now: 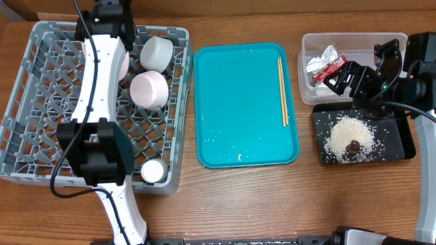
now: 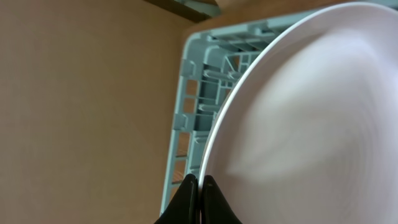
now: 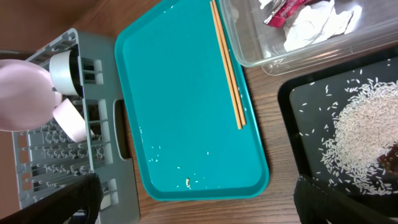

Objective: Sort waste into correct bins and load items into the dishwasher
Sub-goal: 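Carry the plate into the back of the rack and release it, then reach the left gripper over the wooden chopsticks on the teal tray, then lower and close the left gripper on the chopsticks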

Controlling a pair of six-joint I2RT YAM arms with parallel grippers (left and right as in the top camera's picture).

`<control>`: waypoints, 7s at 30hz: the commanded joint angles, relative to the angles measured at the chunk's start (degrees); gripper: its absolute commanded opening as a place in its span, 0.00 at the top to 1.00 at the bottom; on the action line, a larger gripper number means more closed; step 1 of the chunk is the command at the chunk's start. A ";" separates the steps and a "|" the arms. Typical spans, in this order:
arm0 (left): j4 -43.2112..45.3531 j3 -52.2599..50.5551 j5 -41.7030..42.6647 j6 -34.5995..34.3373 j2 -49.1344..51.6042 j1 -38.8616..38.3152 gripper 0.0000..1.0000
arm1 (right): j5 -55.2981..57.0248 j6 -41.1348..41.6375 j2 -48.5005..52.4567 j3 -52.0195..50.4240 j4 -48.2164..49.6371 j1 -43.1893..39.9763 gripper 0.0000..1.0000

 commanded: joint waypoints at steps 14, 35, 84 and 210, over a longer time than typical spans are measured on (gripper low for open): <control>-5.55 2.29 13.84 -10.12 1.07 0.04 0.24 | 0.22 -0.24 0.11 0.28 0.13 -0.20 0.00; -21.31 19.21 66.29 -27.30 -4.33 -17.77 0.00 | 0.22 -0.24 0.11 0.28 0.13 -0.20 0.00; -11.80 17.75 45.20 -57.66 26.75 -41.44 0.36 | 0.22 -0.24 0.11 0.28 0.13 -0.20 0.00; -19.47 21.57 49.77 -61.53 32.39 -43.50 0.39 | 0.22 -0.26 0.11 0.28 0.13 -0.20 0.00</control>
